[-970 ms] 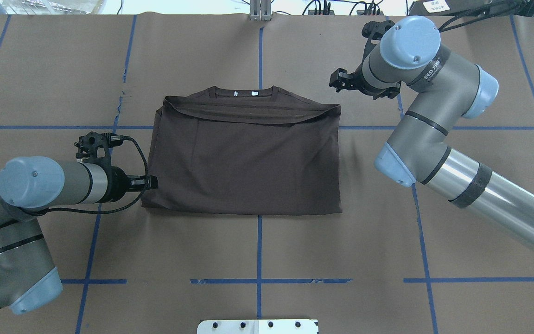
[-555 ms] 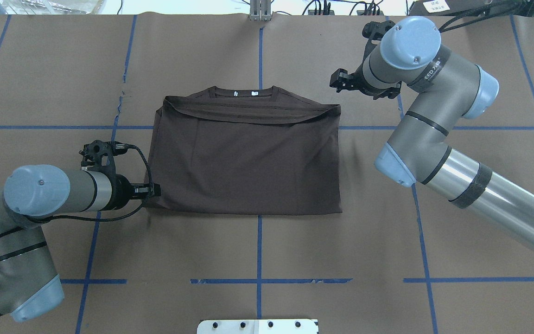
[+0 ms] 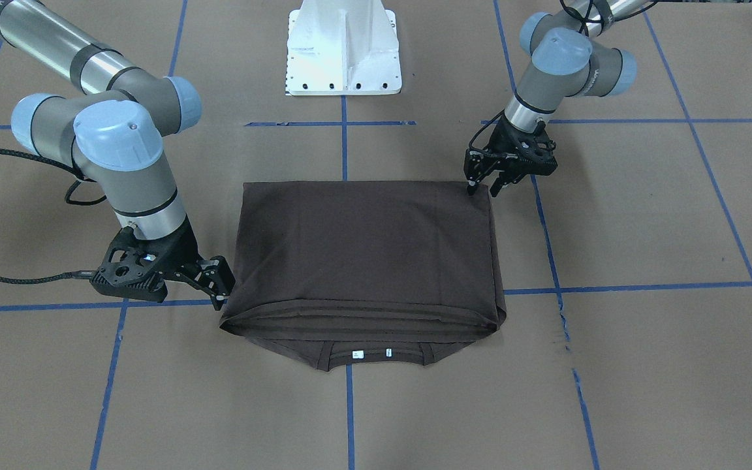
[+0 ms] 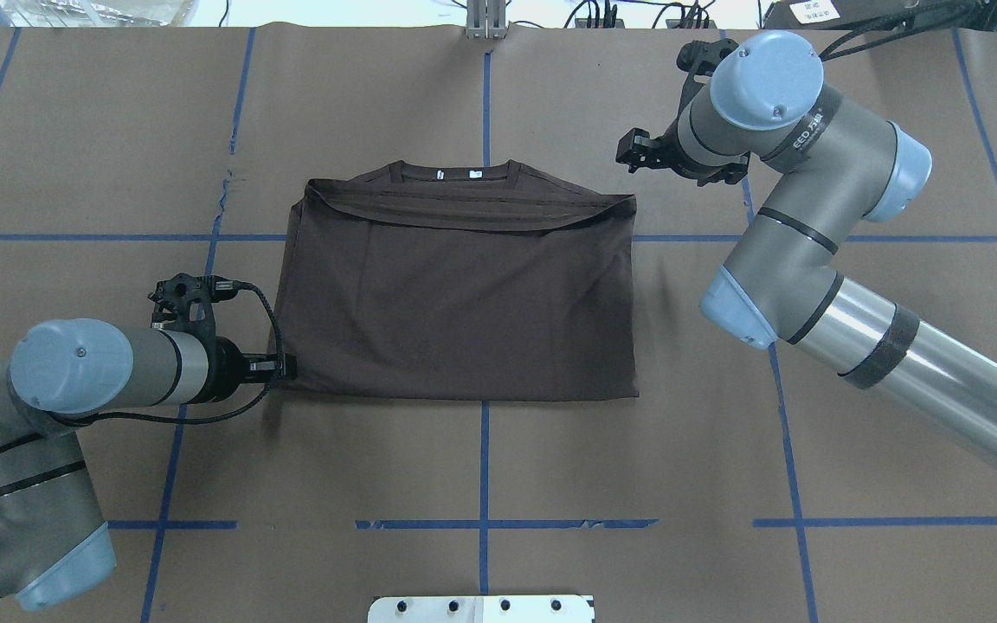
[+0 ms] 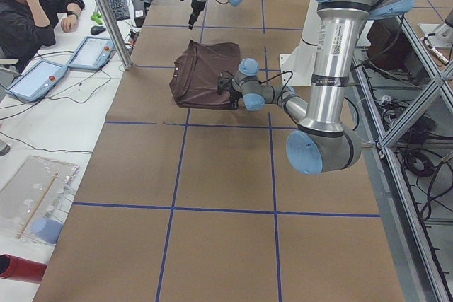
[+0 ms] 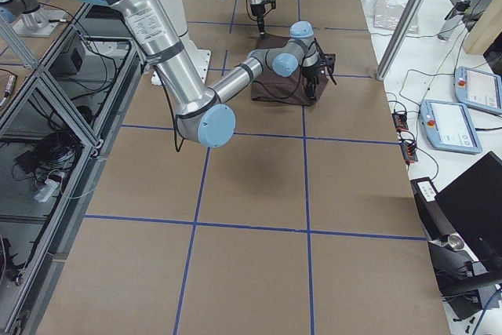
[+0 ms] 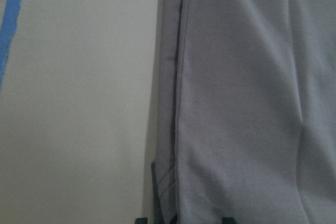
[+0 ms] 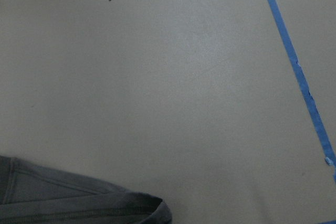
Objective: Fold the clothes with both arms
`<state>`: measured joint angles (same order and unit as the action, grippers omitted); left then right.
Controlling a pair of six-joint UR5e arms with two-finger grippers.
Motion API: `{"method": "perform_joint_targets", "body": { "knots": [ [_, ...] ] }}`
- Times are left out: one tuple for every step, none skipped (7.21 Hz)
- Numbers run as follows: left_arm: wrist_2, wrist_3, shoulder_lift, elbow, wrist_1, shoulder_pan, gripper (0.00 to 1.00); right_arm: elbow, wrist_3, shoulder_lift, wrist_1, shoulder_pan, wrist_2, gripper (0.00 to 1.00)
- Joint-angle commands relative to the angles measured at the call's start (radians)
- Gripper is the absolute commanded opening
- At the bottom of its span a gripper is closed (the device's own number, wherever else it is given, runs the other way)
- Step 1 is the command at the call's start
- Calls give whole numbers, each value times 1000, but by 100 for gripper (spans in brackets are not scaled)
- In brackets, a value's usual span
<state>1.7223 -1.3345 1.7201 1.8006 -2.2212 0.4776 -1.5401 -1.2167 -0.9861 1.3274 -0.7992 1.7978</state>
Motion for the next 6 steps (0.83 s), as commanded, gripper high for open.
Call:
{"method": "perform_joint_targets", "body": {
  "knots": [
    [0,0,0,0,0,-11,23,0,0,0,-1,0,0,100],
    [-7,0,0,0,0,-11,0,0,0,0,-1,0,0,100],
    [-26,1,0,0,2,-13,0,0,0,0,-1,0,0,100],
    [-27,6,-2,0,5,-13,0,0,0,0,-1,0,0,100],
    [-21,15,-7,6,6,-8,0,0,0,0,-1,0,0,100],
    [-24,71,-7,-7,8,2,0,0,0,0,-1,0,0,100]
  ]
}}
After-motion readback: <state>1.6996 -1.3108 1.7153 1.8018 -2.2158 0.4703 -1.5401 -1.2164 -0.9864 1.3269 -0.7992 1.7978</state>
